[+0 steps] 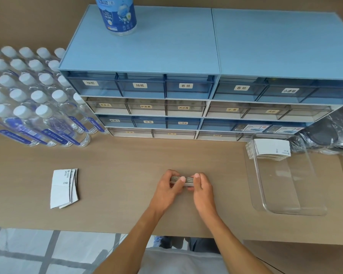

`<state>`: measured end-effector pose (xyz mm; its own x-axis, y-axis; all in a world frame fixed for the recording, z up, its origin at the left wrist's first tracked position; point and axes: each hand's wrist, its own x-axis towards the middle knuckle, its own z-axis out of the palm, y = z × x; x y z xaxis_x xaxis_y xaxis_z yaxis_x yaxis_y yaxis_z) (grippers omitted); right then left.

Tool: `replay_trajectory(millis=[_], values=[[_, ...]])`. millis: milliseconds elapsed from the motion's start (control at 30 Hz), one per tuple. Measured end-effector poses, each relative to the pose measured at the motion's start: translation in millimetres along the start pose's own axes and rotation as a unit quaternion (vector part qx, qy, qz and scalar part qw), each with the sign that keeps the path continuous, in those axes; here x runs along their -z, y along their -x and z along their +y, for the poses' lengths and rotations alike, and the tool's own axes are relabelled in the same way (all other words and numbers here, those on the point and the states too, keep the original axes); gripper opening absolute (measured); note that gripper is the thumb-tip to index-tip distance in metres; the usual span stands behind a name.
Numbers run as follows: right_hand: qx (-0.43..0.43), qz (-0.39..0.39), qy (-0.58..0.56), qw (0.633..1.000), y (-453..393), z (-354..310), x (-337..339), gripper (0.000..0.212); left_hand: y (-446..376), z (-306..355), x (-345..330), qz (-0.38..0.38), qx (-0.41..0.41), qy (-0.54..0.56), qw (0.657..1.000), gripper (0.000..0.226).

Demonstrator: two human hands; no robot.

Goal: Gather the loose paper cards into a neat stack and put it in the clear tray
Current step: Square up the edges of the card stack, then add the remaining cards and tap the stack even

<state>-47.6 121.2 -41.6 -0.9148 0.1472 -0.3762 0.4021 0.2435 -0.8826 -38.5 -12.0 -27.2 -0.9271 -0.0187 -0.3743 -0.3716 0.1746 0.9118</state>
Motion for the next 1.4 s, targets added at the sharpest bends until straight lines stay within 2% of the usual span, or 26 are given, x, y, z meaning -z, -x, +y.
replay_trajectory(millis=[100, 233, 333, 433, 633, 800, 900, 1100, 1267, 1400], values=[[-0.006, -0.027, -0.007, 1.0, 4.8, -7.4, -3.1, 0.029, 6.0, -4.2, 11.8, -0.003, -0.029, -0.046, 0.998, 0.024], [0.015, -0.092, 0.019, 0.995, 12.2, -20.1, -8.5, 0.013, 13.8, -4.9, 27.3, 0.038, -0.041, -0.02, 0.998, 0.032], [0.033, -0.129, 0.027, 0.991, 16.6, -25.1, -13.6, 0.034, 19.1, -2.1, 38.1, 0.08, -0.026, 0.018, 0.996, 0.04], [0.028, -0.089, 0.028, 0.995, 18.1, -31.3, -20.2, 0.045, 22.0, -0.8, 45.6, 0.132, -0.004, 0.058, 0.99, 0.046], [-0.016, -0.049, -0.009, 0.999, 14.8, -42.4, -36.5, 0.041, 22.9, 2.7, 55.7, 0.207, 0.041, 0.08, 0.974, 0.045], [-0.044, -0.037, 0.0, 0.998, 10.9, -42.8, -42.5, 0.035, 16.5, 0.9, 60.2, 0.237, 0.106, -0.003, 0.966, 0.036], [-0.07, -0.026, 0.005, 0.997, 7.6, -40.4, -43.2, 0.027, 11.6, -2.1, 63.0, 0.231, 0.128, -0.077, 0.962, 0.036], [-0.099, -0.004, 0.029, 0.995, 0.6, -37.9, -39.8, 0.024, 3.0, -4.0, 59.4, 0.202, 0.152, -0.081, 0.964, 0.038], [-0.098, -0.04, 0.056, 0.993, -3.0, -45.2, -53.9, 0.024, 9.8, -8.4, 69.5, 0.227, 0.169, -0.049, 0.958, 0.037], [-0.07, -0.106, 0.093, 0.987, -0.4, -61.8, -87.6, 0.026, 26.0, -15.6, 96.0, 0.287, 0.193, -0.004, 0.938, 0.036]])
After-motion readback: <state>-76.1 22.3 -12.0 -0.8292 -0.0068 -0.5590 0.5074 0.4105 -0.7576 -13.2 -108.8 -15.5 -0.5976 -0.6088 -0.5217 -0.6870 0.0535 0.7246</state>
